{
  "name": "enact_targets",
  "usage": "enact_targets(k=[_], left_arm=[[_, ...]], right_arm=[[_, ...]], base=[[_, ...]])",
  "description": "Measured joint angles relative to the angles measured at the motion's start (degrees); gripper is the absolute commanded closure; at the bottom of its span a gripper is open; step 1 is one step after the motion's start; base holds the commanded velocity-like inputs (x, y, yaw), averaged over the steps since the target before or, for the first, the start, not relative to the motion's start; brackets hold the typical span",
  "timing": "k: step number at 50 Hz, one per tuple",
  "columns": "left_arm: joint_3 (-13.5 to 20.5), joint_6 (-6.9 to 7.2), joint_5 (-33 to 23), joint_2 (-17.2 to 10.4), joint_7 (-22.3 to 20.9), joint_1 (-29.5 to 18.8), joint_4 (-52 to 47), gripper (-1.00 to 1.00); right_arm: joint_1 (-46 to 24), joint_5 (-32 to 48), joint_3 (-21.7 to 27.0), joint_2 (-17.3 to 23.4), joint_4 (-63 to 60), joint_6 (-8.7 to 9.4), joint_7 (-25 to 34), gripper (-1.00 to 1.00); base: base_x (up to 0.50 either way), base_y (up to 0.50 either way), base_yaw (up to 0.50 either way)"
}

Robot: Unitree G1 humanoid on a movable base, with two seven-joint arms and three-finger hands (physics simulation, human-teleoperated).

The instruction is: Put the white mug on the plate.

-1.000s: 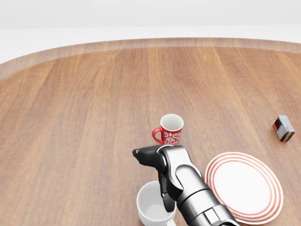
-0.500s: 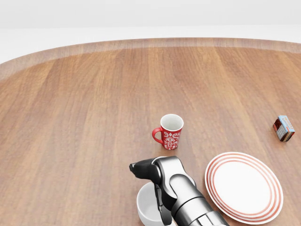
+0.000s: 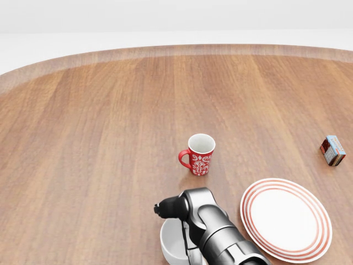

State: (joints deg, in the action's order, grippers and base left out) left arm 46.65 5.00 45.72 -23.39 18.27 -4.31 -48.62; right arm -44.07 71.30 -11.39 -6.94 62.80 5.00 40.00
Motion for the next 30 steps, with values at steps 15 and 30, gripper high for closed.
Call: enact_targets(k=[15, 30], left_arm=[[-0.13, 0.0, -0.15, 0.13, -0.16, 0.02, 0.13, -1.0], [-0.12, 0.0, 0.01, 0.18, -0.15, 0.08, 0.02, -1.0]], right_arm=[[-1.23, -1.11, -0.01, 0.01, 2.86, 0.01, 0.01, 1.0], [-0.14, -1.13, -0.4, 0.23, 3.92, 0.0, 0.04, 1.0]], base=[[0.0, 0.0, 0.0], [0.0, 0.0, 0.0]])
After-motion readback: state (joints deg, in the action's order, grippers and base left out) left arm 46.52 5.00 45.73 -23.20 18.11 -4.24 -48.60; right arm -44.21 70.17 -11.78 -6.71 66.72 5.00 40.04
